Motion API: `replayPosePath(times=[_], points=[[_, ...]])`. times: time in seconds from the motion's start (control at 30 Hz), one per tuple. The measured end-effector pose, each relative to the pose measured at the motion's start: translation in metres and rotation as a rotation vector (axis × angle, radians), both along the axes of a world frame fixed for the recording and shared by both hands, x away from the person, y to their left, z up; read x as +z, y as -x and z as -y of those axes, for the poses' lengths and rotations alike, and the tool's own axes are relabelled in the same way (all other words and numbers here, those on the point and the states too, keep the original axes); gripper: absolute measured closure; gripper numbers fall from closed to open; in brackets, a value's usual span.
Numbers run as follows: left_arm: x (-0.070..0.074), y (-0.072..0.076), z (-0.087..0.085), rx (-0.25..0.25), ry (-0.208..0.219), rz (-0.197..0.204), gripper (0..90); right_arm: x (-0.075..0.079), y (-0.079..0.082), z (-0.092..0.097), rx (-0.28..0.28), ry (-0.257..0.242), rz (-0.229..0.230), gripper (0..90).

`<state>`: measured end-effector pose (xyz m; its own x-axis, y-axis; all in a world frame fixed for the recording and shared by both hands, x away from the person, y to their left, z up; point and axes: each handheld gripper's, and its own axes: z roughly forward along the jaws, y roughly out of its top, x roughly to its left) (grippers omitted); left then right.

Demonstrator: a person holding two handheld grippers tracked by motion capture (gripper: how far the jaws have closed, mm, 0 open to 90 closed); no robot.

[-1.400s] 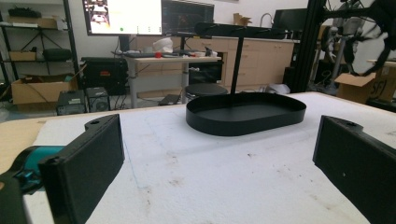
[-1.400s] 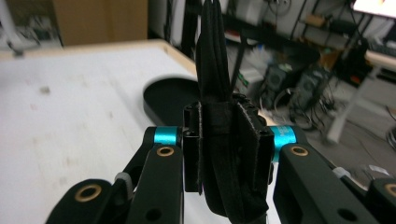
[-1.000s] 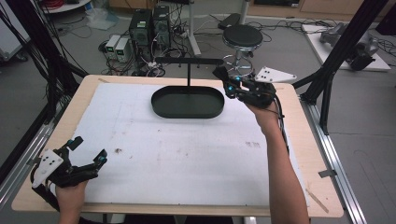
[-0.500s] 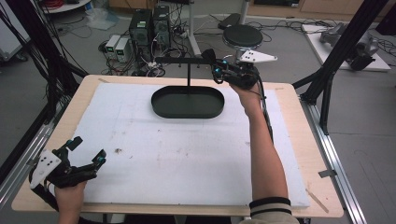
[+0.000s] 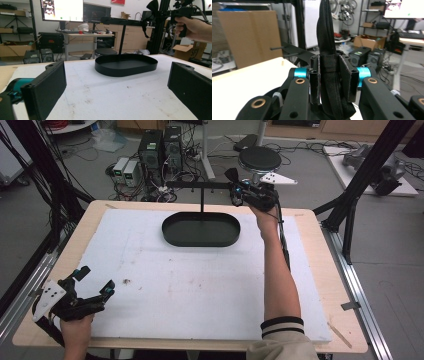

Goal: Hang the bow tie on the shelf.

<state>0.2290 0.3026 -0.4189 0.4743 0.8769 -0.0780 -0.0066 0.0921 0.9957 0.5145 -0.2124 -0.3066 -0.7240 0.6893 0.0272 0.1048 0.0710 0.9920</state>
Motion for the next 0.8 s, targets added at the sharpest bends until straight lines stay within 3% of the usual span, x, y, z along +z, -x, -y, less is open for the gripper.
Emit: replayPosePath(times=[0.23, 0.37, 0.43, 0.47, 0.5, 0.6, 0.7, 0.8], points=[[0.000, 0.001, 0.000, -0.004, 0.012, 0.005, 2.4, -0.008, -0.007, 0.007, -0.071, 0.000, -0.022, 72.3], [0.000, 0.001, 0.000, -0.006, 0.013, 0.003, 2.4, -0.013, -0.010, 0.012, -0.104, 0.015, -0.057, 71.0], [0.000, 0.001, -0.001, -0.006, 0.011, 0.003, 2.4, -0.015, -0.011, 0.013, -0.139, 0.038, -0.077, 58.5], [0.000, 0.001, -0.001, -0.005, 0.012, 0.004, 2.4, -0.015, -0.011, 0.013, -0.139, 0.038, -0.077, 58.5], [0.000, 0.001, -0.001, -0.004, 0.012, 0.003, 2.4, -0.016, -0.011, 0.013, -0.176, 0.057, -0.089, 45.6], [0.001, 0.001, -0.001, -0.003, 0.015, 0.005, 2.4, -0.018, -0.010, 0.014, -0.214, 0.073, -0.090, 35.8], [0.001, 0.002, -0.001, -0.003, 0.016, 0.007, 2.4, -0.020, -0.004, 0.022, -0.245, 0.023, -0.100, 19.0], [0.001, 0.002, -0.001, -0.004, 0.020, 0.007, 2.4, -0.016, 0.000, 0.024, -0.224, 0.004, -0.113, 11.3]])
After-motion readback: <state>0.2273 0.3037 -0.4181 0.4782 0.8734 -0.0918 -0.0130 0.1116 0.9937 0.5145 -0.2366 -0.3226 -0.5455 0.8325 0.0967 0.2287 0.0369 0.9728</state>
